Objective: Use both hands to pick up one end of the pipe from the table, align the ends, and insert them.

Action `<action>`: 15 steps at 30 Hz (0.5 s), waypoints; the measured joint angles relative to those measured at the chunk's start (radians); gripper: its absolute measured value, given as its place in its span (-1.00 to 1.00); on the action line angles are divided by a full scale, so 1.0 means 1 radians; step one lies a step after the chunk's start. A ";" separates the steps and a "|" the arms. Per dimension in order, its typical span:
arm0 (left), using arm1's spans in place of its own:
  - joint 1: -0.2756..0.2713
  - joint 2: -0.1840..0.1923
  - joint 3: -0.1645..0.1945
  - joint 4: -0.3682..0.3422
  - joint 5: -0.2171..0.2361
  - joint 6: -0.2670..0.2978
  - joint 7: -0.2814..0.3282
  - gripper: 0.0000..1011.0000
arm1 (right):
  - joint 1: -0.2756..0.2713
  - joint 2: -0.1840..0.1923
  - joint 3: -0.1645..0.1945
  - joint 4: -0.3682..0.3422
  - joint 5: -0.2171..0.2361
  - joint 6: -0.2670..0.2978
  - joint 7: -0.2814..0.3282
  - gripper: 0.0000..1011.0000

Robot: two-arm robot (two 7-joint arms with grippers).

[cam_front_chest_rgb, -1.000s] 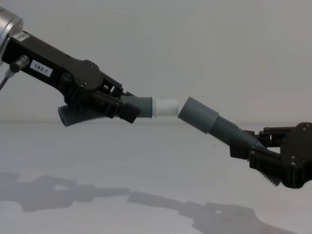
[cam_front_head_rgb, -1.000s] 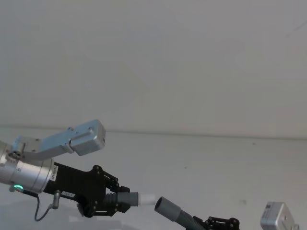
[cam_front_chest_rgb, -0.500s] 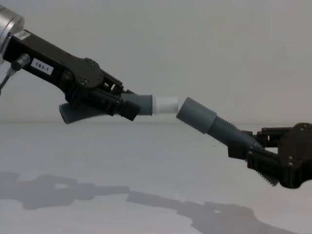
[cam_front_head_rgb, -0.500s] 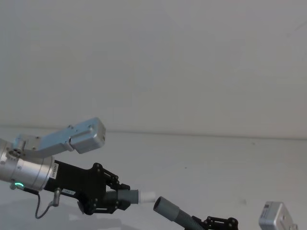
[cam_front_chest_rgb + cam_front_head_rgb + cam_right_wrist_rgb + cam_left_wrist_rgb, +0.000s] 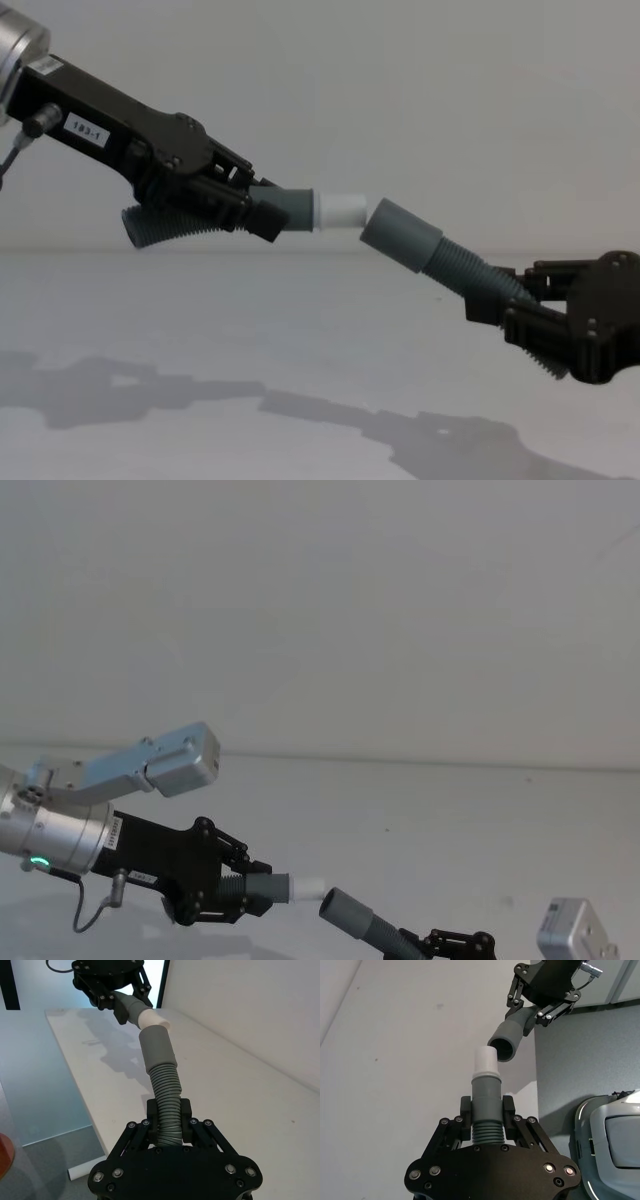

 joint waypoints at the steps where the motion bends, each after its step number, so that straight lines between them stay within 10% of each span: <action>1: 0.000 0.001 0.000 -0.001 -0.001 0.000 0.000 -0.36 | 0.000 0.000 0.000 0.000 0.000 0.000 0.000 -0.55; 15: -0.005 0.015 0.008 -0.022 -0.010 0.006 0.005 -0.36 | 0.004 -0.004 0.000 0.005 -0.001 0.010 -0.006 -0.55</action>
